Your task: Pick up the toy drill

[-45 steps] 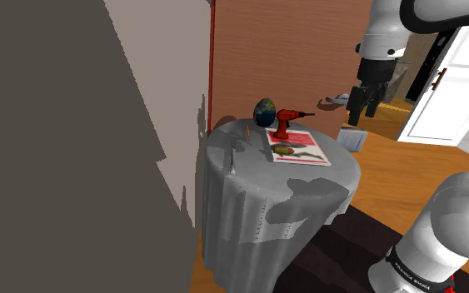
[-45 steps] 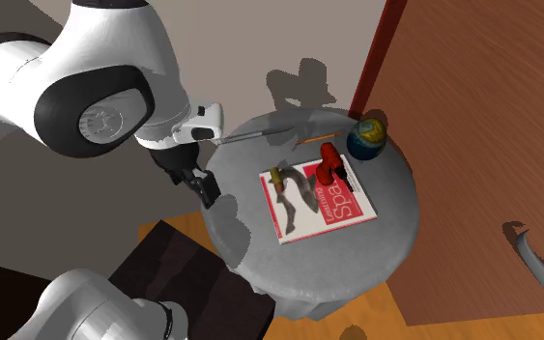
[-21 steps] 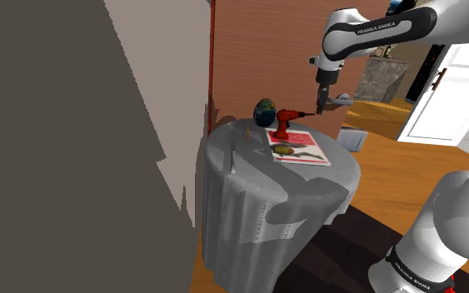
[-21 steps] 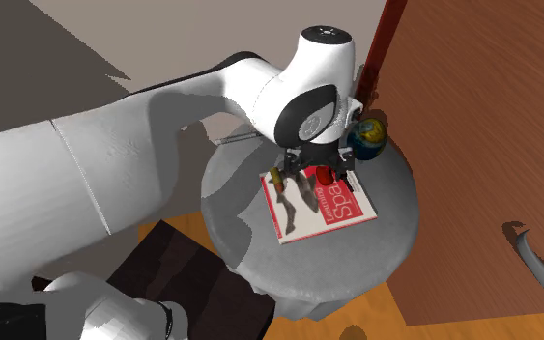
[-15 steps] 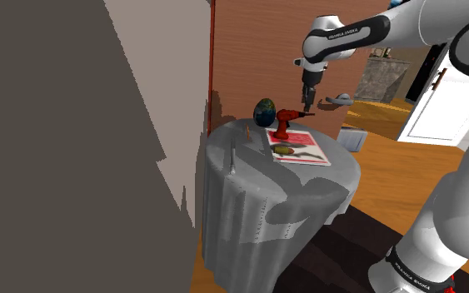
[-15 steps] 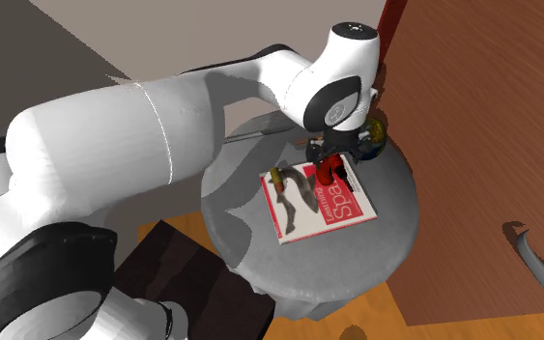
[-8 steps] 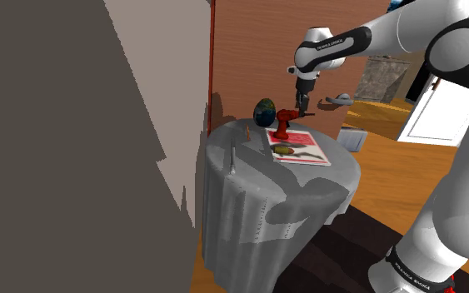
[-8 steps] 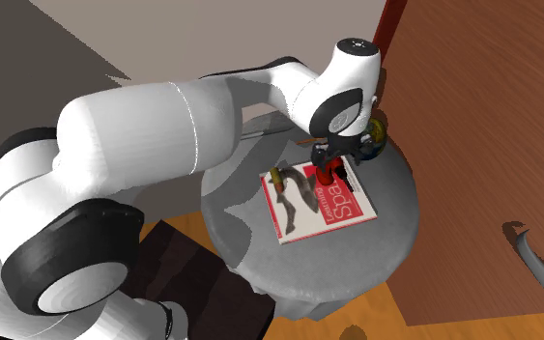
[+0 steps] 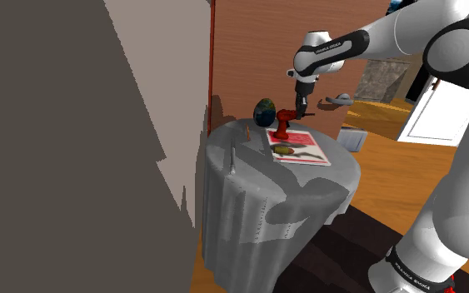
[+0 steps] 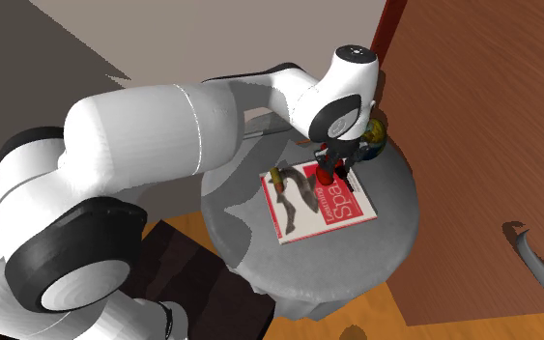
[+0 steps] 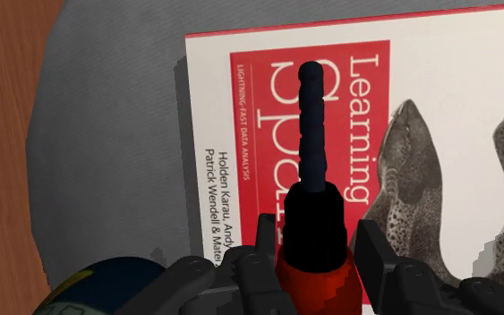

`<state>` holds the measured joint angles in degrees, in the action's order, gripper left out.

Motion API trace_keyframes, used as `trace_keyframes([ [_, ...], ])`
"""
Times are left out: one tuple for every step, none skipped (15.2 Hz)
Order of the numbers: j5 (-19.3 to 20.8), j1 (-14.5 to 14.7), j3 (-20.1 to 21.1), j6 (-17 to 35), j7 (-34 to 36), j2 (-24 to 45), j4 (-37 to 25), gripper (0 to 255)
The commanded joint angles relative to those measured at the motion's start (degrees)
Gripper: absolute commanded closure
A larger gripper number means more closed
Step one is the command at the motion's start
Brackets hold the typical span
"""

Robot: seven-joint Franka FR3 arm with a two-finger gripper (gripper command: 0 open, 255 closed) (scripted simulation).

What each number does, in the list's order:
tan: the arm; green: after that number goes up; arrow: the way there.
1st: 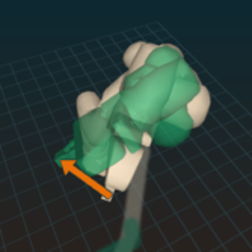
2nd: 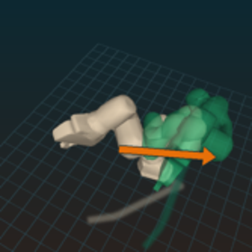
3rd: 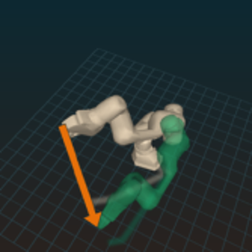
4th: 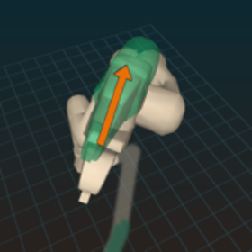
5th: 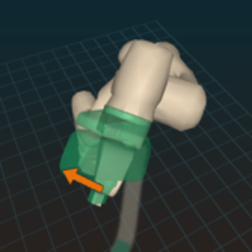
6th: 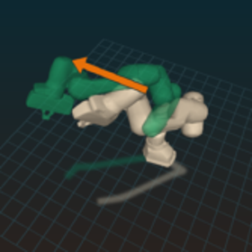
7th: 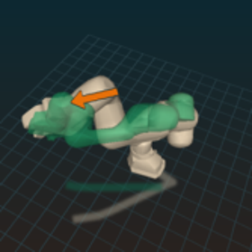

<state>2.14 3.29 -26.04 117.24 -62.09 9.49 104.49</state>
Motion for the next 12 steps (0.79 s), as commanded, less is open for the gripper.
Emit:
trace_keyframes([
  [0.0, 0.0, 0.0, 0.03, 0.0, 0.05, 0.02, 255],
  [0.0, -0.01, 0.0, 0.03, 0.0, 0.05, 0.02, 255],
  [-0.01, -0.01, 0.0, 0.02, -0.01, 0.05, 0.01, 255],
  [0.0, -0.01, 0.0, 0.04, 0.0, 0.05, 0.03, 255],
  [0.01, -0.02, -0.02, 0.1, -0.02, 0.01, 0.12, 255],
  [0.09, 0.0, -0.03, -0.62, -0.02, -0.19, -0.42, 255],
  [0.16, 0.02, -0.04, -1.35, -0.03, -0.38, -0.97, 255],
  [0.22, 0.04, -0.06, -2.08, -0.04, -0.53, -1.57, 255],
  [0.28, 0.05, -0.07, -2.81, -0.06, -0.69, -2.16, 255],
  [0.33, 0.07, -0.08, -3.55, -0.07, -0.83, -2.76, 255],
  [0.38, 0.08, -0.09, -4.28, -0.1, -0.96, -3.38, 255],
  [0.42, 0.08, -0.1, -5.02, -0.13, -1.08, -4.02, 255],
])
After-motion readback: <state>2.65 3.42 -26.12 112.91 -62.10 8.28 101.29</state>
